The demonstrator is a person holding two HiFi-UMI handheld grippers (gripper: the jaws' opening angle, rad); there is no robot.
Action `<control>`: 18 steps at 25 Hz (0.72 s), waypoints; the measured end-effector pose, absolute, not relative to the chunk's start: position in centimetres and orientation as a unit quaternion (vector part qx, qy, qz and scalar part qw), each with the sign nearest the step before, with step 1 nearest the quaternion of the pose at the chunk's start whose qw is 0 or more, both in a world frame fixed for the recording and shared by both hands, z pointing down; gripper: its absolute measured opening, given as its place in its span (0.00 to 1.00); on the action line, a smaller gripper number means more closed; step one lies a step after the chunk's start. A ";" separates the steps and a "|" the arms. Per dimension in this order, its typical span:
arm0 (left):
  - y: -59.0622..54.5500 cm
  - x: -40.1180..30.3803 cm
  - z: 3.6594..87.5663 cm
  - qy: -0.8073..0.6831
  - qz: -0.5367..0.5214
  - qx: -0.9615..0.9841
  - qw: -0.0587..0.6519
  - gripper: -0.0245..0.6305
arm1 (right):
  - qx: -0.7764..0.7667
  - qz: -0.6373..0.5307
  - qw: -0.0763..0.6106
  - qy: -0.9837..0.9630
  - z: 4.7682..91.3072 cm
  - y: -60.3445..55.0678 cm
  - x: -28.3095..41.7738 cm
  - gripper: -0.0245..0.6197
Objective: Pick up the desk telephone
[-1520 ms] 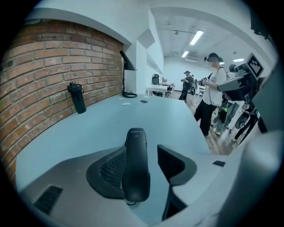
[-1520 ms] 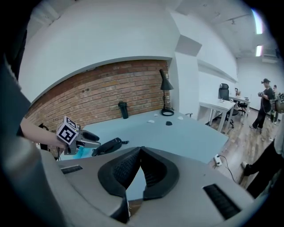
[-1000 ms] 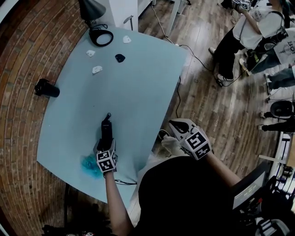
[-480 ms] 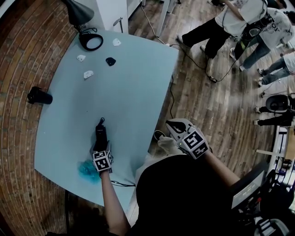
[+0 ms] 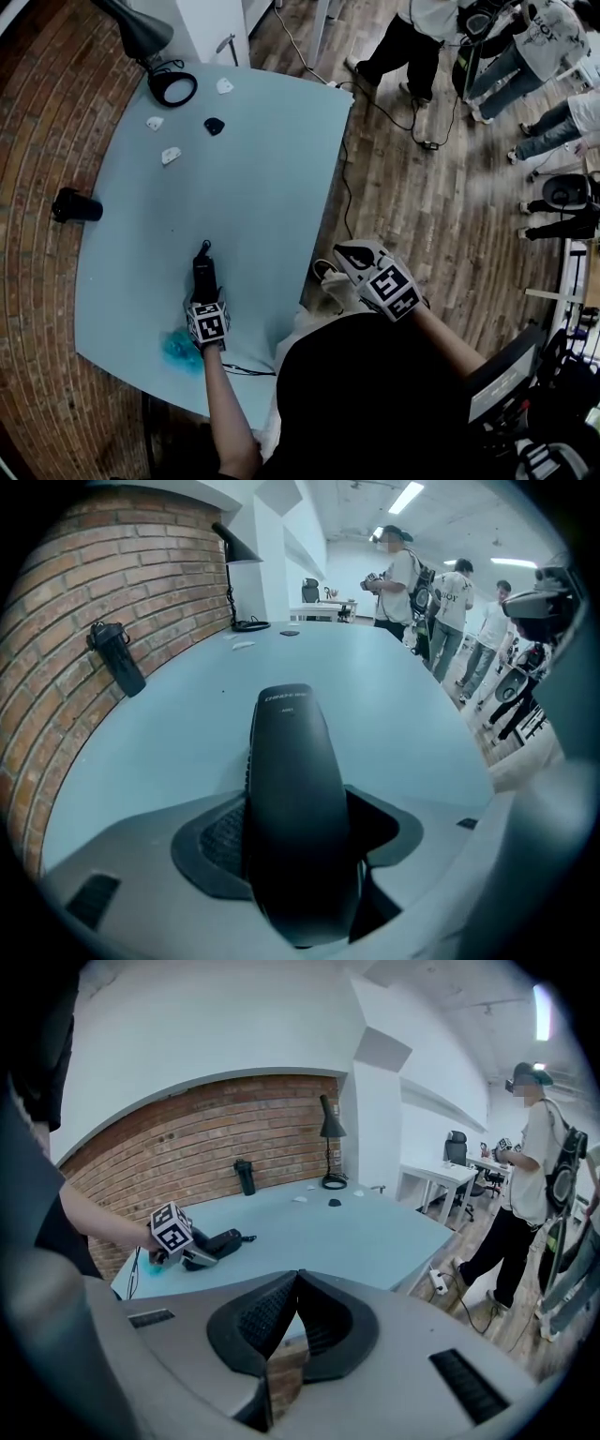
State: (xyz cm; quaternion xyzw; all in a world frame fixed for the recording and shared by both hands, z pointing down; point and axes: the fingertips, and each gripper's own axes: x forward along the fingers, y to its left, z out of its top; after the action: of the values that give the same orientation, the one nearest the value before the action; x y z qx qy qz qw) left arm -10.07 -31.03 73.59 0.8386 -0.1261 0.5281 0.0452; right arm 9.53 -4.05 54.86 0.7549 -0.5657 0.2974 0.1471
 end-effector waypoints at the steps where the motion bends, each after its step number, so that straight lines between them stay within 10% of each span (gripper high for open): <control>1: -31.0 -10.1 73.6 -0.124 0.532 0.837 0.044 0.51 | 0.755 0.298 0.146 -0.566 54.9 -4.0 9.4 0.05; 18: -29.6 -9.9 74.9 -0.012 0.619 0.784 0.035 0.50 | 0.757 0.305 0.133 -0.563 55.8 -2.9 8.7 0.05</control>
State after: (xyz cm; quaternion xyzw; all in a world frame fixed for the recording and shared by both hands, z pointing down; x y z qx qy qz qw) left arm -9.90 -29.61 74.87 0.7844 -0.0116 0.6191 0.0353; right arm 8.69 -2.86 55.82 0.7566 -0.5628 0.3048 0.1335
